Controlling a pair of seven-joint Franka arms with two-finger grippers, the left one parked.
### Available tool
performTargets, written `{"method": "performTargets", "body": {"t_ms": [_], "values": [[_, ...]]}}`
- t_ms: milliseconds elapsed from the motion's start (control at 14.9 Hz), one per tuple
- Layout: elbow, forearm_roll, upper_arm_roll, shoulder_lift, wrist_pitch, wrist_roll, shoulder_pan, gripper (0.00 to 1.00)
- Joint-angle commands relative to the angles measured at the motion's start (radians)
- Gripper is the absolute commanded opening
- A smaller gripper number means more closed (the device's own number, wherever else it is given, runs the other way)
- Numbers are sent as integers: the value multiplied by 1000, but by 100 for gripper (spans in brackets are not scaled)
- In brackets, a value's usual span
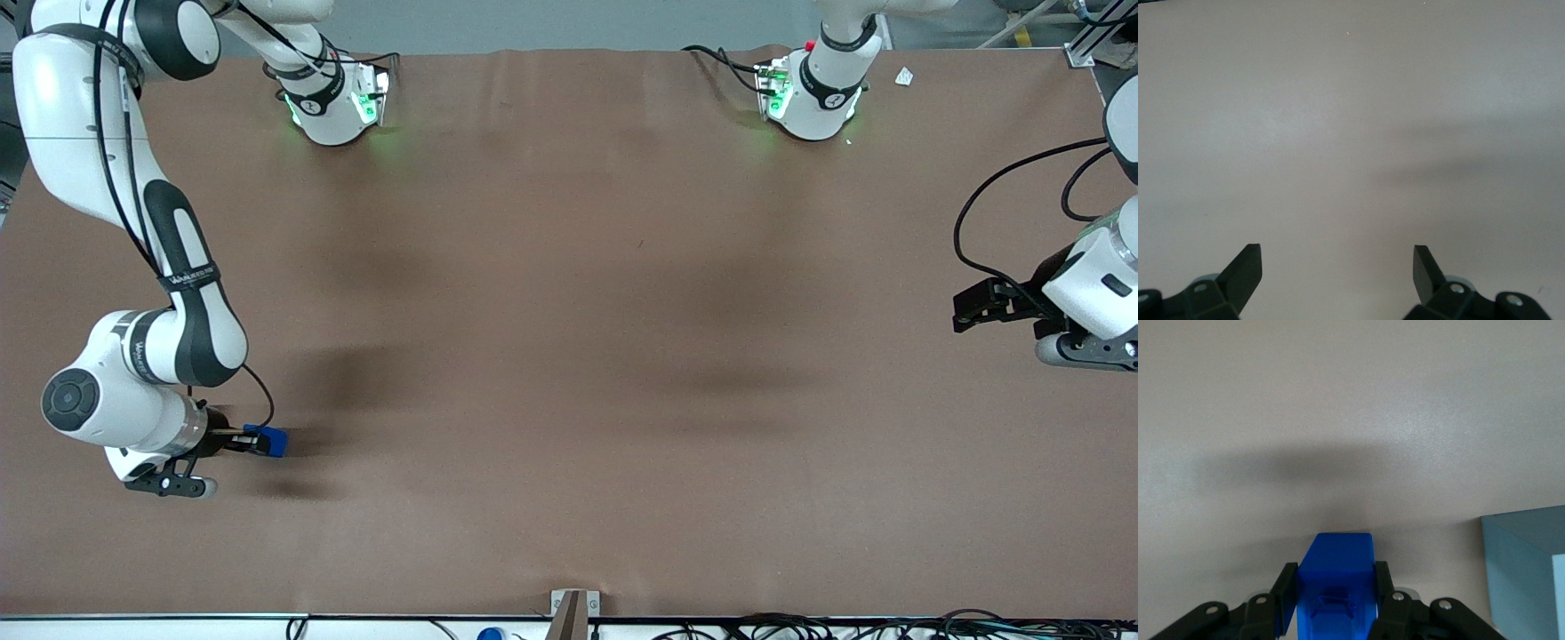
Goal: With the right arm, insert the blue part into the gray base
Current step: 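Carry the held blue block over the gray base's square hole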
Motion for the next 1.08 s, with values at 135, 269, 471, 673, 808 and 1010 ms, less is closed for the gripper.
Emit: {"method": "performTargets", "body": {"t_ms": [135,269,471,673,808,1010], "values": [[55,-19,8,-52,-203,-3,-37,1],[91,-24,6,-85,-306,-88,-71,0],[150,-47,5,-86,-371,-209,-123,0],[156,-51,5,-77,-360,-277,-146,0],[167,-53,3,-76,-352,-306,-146,0],[167,-76,0,-71,-331,-372,-148,0]]}}
